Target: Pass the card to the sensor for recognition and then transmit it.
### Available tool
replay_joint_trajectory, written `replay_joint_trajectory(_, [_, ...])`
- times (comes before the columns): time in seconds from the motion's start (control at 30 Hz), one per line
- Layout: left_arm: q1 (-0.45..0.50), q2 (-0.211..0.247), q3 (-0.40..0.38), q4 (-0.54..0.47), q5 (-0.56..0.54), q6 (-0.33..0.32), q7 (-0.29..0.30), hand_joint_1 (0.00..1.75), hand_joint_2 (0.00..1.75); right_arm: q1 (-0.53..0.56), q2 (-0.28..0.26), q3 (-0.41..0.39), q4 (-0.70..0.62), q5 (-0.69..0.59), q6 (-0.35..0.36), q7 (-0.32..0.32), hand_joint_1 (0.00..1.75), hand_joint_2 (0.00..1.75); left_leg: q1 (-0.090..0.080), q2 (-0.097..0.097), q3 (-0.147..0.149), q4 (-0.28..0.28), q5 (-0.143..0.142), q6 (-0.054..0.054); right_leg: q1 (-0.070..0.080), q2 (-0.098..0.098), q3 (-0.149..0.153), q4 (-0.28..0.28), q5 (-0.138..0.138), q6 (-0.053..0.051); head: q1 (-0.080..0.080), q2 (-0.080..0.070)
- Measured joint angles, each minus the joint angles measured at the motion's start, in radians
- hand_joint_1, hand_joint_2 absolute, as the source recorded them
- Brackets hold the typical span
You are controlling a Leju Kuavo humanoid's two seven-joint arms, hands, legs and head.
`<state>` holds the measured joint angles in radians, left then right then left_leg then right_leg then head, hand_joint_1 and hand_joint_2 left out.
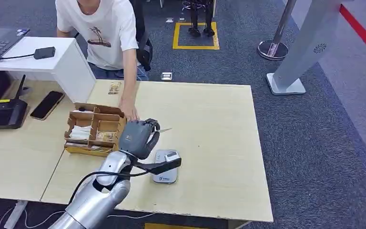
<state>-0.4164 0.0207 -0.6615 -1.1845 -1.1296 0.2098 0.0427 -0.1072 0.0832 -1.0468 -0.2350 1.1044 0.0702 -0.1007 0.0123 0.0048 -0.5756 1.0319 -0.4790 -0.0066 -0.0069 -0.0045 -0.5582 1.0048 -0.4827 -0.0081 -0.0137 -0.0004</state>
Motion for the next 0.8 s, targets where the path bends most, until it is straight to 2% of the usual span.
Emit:
replay_joint_trajectory(0.17, [0.009,-0.017,-0.051,0.018,-0.005,-0.022,0.029,1.75,1.75,0.0,0.0,0.0,0.0,-0.005,0.002,0.005,0.0,0.0,0.0,0.0,0.0,0.0,0.0,0.0,0.0,0.0,-0.001,0.0,0.0,0.0,0.0,0.0])
replay_joint_trajectory(0.33, [0.019,-0.017,-0.098,0.027,0.074,-0.139,0.026,1.75,1.75,0.003,0.0,0.0,0.0,-0.025,0.001,0.005,0.0,0.0,0.0,0.0,0.0,0.0,0.0,0.0,0.0,0.0,-0.001,0.0,0.0,0.0,0.0,0.0])
replay_joint_trajectory(0.8, [0.03,-0.015,-0.14,0.045,0.101,-0.141,0.02,1.75,1.75,0.005,-0.001,0.0,0.0,-0.035,0.002,0.005,0.0,0.0,0.0,0.0,0.0,0.0,0.0,0.0,0.0,0.0,-0.001,0.0,0.0,0.0,0.0,0.0])
